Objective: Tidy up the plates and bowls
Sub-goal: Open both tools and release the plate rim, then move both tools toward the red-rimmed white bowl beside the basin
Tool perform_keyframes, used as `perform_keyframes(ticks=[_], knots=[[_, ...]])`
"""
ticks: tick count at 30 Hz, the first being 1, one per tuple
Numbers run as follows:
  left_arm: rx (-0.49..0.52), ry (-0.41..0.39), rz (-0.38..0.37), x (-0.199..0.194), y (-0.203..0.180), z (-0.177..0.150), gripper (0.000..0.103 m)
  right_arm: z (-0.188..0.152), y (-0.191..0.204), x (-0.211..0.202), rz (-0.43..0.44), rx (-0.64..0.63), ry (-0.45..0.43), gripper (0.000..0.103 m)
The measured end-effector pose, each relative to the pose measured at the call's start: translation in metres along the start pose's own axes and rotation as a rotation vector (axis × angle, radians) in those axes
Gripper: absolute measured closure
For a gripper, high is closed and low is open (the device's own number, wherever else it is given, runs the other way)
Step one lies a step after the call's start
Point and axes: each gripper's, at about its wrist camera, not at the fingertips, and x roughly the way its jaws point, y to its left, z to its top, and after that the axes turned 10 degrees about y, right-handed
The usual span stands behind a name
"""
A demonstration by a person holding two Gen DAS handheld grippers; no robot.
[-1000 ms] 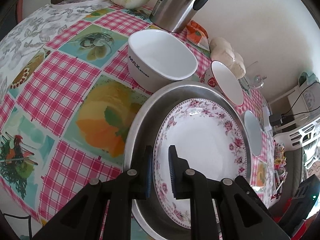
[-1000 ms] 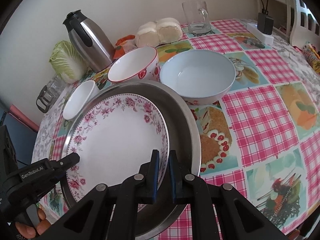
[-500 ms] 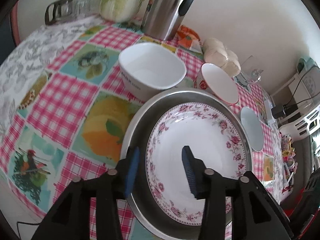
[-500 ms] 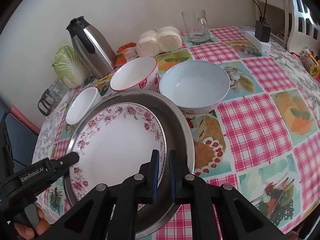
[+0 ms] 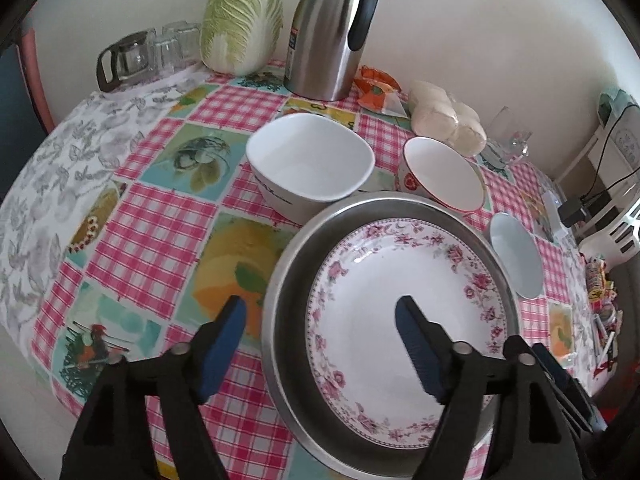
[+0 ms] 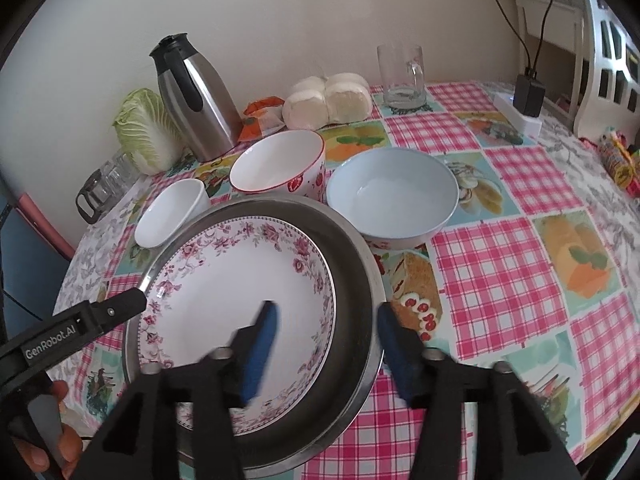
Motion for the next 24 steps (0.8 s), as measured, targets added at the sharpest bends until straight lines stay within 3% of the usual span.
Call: perform_keyframes(ticks=[6,12,15,17,24], knots=[[0.001,-0.014,0.073,0.002,0.004,0.001,0.012,-0.001,0.001,0.002,-0.013,-0.022,-0.005,0.027],[0.007,-0.033,0.122,0.002,0.005,0.0,0.011,-0.002,0.001,0.002,-0.017,-0.03,-0.013,0.016],[0.004,-0.031,0.14,0.003,0.007,0.0,0.007,-0.002,-0.001,0.003,-0.024,-0.028,-0.011,0.001],[-0.003,-0.036,0.161,0.003,0.008,0.001,0.001,-0.002,-0.002,0.003,-0.024,-0.029,-0.016,0.0],[-0.003,-0.085,0.171,-0.003,0.012,0.002,0.001,-0.002,-0.004,0.002,-0.034,-0.021,-0.022,0.0]])
